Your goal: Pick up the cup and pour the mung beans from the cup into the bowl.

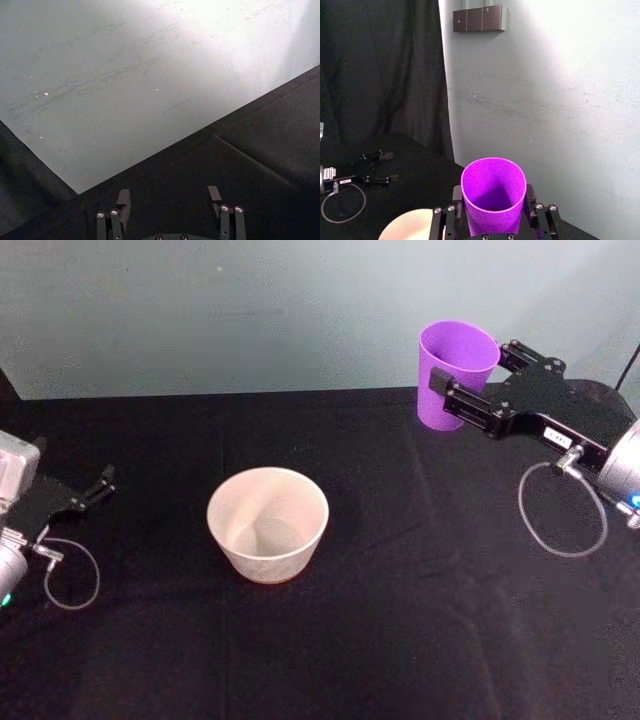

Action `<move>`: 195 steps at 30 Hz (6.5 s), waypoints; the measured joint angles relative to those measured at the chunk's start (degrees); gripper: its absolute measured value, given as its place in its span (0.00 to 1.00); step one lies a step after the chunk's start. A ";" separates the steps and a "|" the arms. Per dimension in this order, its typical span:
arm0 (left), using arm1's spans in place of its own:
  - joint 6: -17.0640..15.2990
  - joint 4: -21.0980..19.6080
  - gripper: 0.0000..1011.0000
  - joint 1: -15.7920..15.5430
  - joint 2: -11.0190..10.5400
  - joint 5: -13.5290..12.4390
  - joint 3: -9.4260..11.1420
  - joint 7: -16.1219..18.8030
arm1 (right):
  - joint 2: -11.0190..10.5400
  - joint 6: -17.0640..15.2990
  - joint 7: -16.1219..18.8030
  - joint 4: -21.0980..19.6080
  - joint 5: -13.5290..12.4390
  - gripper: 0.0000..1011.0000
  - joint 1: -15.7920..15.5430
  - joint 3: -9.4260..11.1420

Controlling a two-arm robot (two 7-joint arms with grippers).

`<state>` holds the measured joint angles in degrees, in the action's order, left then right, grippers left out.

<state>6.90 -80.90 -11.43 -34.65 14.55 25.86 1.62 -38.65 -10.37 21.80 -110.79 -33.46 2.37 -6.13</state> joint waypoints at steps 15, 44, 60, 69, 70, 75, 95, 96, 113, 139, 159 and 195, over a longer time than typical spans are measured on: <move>0.00 0.00 0.99 0.00 0.00 0.00 0.00 0.00 | 0.00 0.00 0.00 0.00 0.00 0.71 0.00 0.00; 0.00 0.00 0.99 0.00 0.00 0.00 0.00 0.00 | 0.00 0.00 0.00 0.00 0.00 0.71 0.00 0.00; 0.00 0.00 0.99 0.00 0.00 0.00 0.00 0.00 | 0.00 0.00 0.00 0.00 0.00 0.71 0.00 0.00; 0.00 0.00 0.99 0.00 0.00 0.00 0.00 0.00 | 0.45 -0.08 -0.01 0.86 -0.73 0.71 1.37 -1.13; 0.00 0.00 0.99 0.00 0.00 0.00 0.00 0.00 | 0.66 -0.30 -0.04 1.17 -0.94 0.71 1.86 -1.45; 0.00 0.00 0.99 0.00 0.00 0.00 0.00 0.00 | 2.16 -1.97 -0.97 4.06 -1.36 0.71 6.21 -4.28; 0.00 0.00 0.99 0.00 0.00 0.00 0.00 0.00 | 8.96 2.03 0.19 21.60 10.92 0.71 20.02 -17.89; 0.00 0.00 0.99 0.00 0.00 0.00 0.00 0.00 | 8.92 2.39 0.31 21.67 11.79 0.71 20.03 -18.44; 0.00 0.00 0.99 0.00 0.00 0.00 0.00 0.00 | 4.94 5.39 -3.53 18.24 34.22 0.71 20.25 -26.64; 0.00 0.00 0.99 0.00 0.00 0.00 0.00 0.00 | 1.79 5.73 -7.72 15.86 64.15 0.71 22.58 -36.74; 0.00 0.00 0.99 0.00 0.00 0.00 0.00 0.00 | 2.27 7.81 -13.09 16.14 78.81 0.71 22.53 -39.52; 0.00 0.00 0.99 0.00 0.00 0.00 0.00 0.00 | 3.73 4.59 -12.08 16.79 100.77 0.71 23.20 -43.19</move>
<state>6.91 -80.90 -11.43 -34.64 14.55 25.86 1.62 -34.92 -5.78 9.72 -94.00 67.31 25.57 -49.32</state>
